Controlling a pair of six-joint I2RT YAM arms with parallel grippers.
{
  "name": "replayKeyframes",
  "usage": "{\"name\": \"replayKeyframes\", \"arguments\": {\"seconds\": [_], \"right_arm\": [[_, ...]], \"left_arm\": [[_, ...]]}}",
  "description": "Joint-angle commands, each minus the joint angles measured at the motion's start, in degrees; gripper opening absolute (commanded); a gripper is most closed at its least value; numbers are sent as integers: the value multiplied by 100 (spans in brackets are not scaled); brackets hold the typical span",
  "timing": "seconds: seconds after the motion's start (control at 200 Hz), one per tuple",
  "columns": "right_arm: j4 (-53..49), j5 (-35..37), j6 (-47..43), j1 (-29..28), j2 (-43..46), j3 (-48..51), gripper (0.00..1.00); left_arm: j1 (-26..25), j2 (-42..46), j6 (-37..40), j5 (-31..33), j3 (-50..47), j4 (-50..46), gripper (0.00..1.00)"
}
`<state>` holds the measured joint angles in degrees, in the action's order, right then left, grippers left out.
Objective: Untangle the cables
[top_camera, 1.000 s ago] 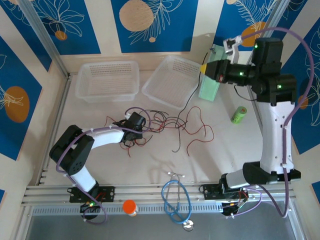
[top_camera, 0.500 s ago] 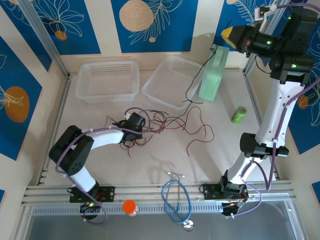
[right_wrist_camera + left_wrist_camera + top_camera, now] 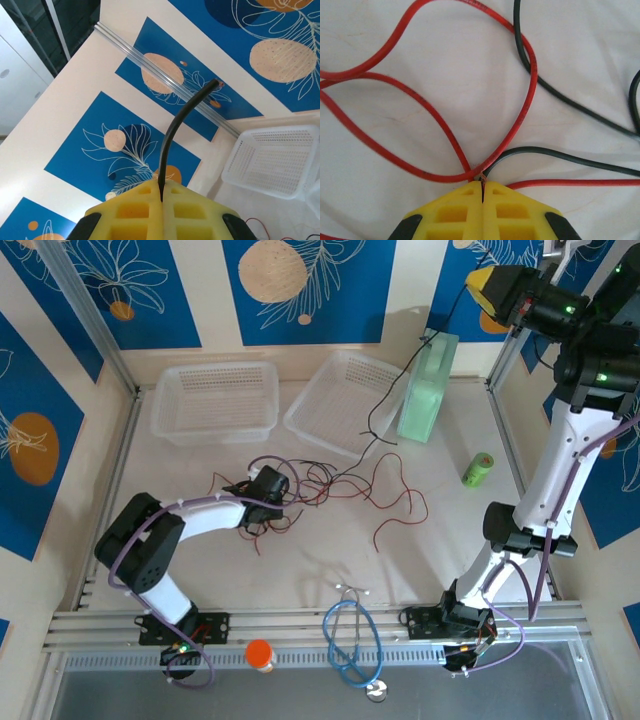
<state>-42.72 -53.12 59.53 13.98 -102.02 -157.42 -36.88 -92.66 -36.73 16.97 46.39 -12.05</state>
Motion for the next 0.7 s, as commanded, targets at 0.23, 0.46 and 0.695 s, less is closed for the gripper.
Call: {"name": "replayKeyframes", "arguments": {"seconds": [0.23, 0.46, 0.695], "right_arm": [[-1271, 1524, -2155, -854, 1583, 1644, 0], [-1324, 1856, -2424, -1359, 1918, 2398, 0], [-1500, 2093, -2393, -1597, 1949, 2223, 0]], "left_arm": [[-427, 1947, 1737, 58, 1178, -1102, 76], [-953, 2206, 3225, -978, 1019, 26, 94], [-1614, 1442, 4846, -2204, -105, 3776, 99]]}}
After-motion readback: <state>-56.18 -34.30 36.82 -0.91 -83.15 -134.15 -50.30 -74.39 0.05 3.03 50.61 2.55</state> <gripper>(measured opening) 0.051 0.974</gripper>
